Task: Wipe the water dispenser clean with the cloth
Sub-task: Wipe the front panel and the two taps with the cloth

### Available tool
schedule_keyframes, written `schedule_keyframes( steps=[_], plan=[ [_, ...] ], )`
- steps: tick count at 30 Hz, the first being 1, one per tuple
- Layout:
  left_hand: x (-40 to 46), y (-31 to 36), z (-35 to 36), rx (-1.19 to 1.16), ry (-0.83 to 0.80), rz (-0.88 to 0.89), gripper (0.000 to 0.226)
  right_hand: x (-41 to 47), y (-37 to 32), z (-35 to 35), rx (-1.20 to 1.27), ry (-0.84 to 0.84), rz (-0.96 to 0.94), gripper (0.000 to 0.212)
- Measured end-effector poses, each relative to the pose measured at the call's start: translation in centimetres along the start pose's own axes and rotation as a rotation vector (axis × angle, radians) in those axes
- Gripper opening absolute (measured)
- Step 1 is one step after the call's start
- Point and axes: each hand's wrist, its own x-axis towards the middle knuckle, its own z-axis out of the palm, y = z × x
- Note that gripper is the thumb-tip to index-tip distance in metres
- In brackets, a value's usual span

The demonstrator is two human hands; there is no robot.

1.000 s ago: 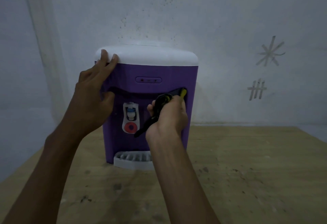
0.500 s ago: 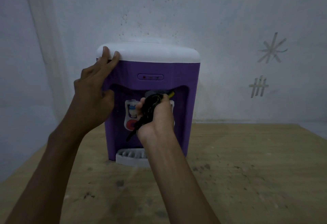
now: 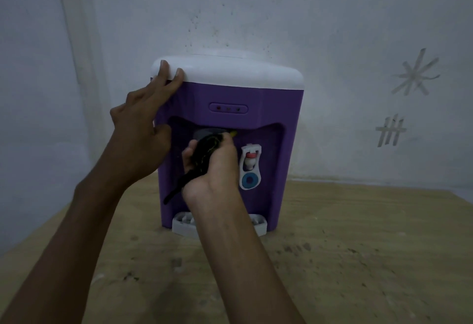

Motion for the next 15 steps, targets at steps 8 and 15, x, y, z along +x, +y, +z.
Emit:
schedule_keyframes(
  steps=[8, 15],
  plan=[
    [0.1, -0.2, 0.1, -0.035, 0.006, -0.014, 0.102, -0.5, 1.7, 1.0, 0.021, -0.008, 0.01, 0.031],
    [0.3, -0.7, -0.5, -0.197, -0.005, -0.004, 0.086, 0.8, 3.1, 1.1, -0.155, -0.129, 0.123, 0.034]
  ],
)
